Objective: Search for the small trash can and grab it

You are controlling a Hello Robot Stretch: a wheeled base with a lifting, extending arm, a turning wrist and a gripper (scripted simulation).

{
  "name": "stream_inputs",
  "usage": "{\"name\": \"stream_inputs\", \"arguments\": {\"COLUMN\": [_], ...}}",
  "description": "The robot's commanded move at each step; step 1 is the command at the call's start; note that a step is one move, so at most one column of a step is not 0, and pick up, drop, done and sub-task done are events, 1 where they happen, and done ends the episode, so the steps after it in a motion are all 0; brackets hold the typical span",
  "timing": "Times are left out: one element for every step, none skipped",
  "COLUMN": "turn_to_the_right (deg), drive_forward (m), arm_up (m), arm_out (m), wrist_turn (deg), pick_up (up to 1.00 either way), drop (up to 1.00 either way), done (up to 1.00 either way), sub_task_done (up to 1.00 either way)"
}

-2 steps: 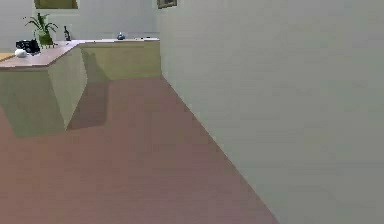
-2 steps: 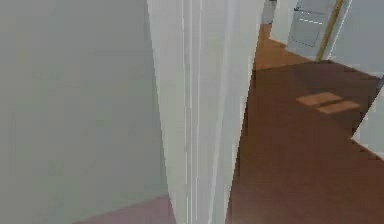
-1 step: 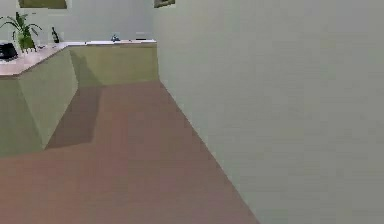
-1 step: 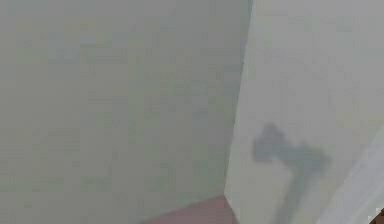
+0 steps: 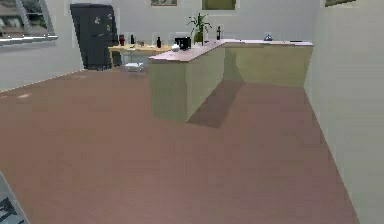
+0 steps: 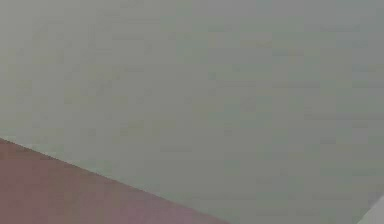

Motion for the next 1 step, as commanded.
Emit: {"name": "stream_inputs", "arguments": {"turn_to_the_right": [0.0], "drive_forward": [0.90], "arm_up": [0.00], "arm_out": [0.00], "wrist_turn": [0.0], "pick_up": [0.00], "drop": [0.00], "done": [0.00], "sub_task_done": [0.00]}}
